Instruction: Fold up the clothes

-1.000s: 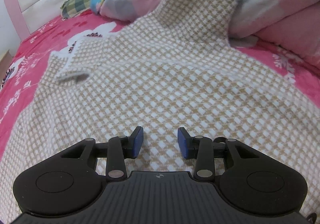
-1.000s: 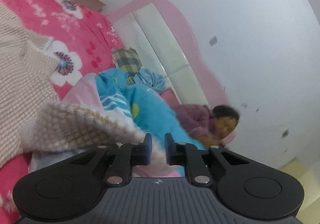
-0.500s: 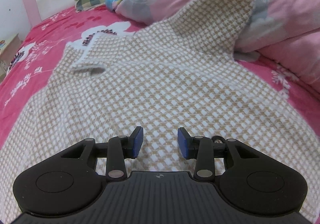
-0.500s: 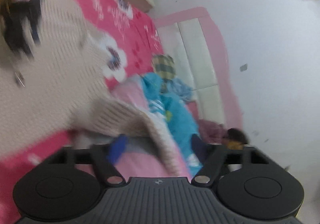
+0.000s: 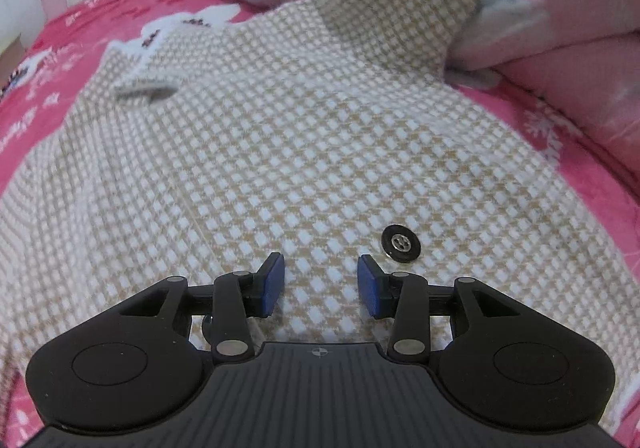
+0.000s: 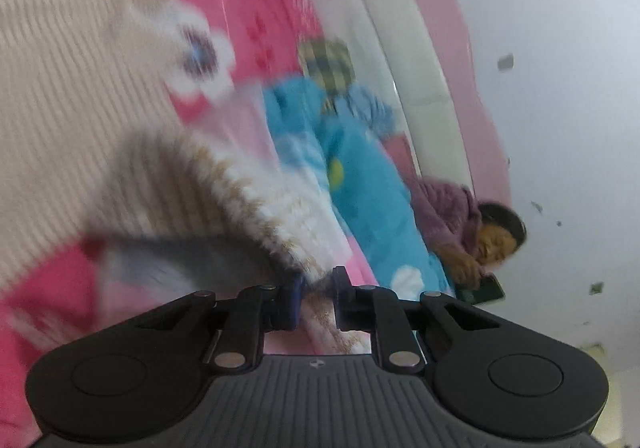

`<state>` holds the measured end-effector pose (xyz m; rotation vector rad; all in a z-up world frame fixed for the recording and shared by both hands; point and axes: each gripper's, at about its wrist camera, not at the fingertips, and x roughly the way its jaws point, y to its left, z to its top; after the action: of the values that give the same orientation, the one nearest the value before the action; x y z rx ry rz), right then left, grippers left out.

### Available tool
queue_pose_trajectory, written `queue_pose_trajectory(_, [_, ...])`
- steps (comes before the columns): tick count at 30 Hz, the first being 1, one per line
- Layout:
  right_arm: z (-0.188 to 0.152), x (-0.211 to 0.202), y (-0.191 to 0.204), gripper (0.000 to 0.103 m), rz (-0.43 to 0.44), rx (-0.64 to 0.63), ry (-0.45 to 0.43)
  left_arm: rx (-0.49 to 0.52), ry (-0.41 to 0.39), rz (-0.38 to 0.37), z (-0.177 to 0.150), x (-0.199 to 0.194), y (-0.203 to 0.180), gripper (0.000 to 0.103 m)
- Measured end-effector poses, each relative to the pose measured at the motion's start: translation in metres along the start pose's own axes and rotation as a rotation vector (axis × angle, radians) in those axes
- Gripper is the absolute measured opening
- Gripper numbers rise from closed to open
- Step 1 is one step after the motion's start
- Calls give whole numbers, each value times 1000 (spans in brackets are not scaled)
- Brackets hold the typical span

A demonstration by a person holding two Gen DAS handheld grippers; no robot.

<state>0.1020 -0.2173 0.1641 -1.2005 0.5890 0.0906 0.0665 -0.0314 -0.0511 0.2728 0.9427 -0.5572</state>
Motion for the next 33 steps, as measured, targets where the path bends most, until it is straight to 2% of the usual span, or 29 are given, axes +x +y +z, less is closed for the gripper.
queue_pose_trajectory(1, [6, -21, 10, 17, 34, -10, -38, -10, -2, -2, 0, 0, 3, 40])
queue_pose_trajectory(7, [36, -120, 104, 17, 453, -39, -140, -92, -14, 33, 0, -6, 28, 40])
queue_pose_trajectory(8, [40, -132, 122, 18, 547, -23, -143, -111, -13, 34, 0, -8, 32, 40])
queue_pose_trajectory(9, [42, -137, 142, 19, 674, 27, -124, -129, -10, 34, -1, -9, 36, 40])
queue_pose_trajectory(12, [33, -138, 178, 38, 1044, 226, -48, -169, 2, 33, -3, -10, 44, 40])
queue_pose_trajectory(14, [21, -135, 192, 41, 1285, 388, 2, -186, 7, 25, -4, -12, 47, 40])
queue_pose_trajectory(15, [12, -132, 196, 42, 1360, 465, 27, -187, 8, 13, -4, -13, 48, 40])
queue_pose_trajectory(18, [-24, -111, 188, 50, 1371, 674, 90, -195, 11, -34, -4, -17, 48, 40])
queue_pose_trajectory(19, [-37, -101, 182, 54, 1327, 749, 109, -197, 13, -63, -4, -19, 47, 40])
queue_pose_trajectory(22, [-87, -62, 165, 54, 1204, 1039, 166, -179, 21, -171, -5, -28, 36, 43])
queue_pose_trajectory(25, [-116, -39, 172, 57, 1143, 1209, 198, -117, 28, -240, -8, -35, 15, 51])
queue_pose_trajectory(27, [-135, -23, 176, 57, 1097, 1320, 220, -90, 50, -269, -14, -35, 2, 51])
queue_pose_trajectory(28, [-141, -19, 179, 57, 1087, 1347, 227, -76, 61, -284, -18, -36, -4, 51])
queue_pose_trajectory(33, [-147, -5, 211, 57, 1155, 1362, 307, -45, 120, -334, -33, -32, -29, 51])
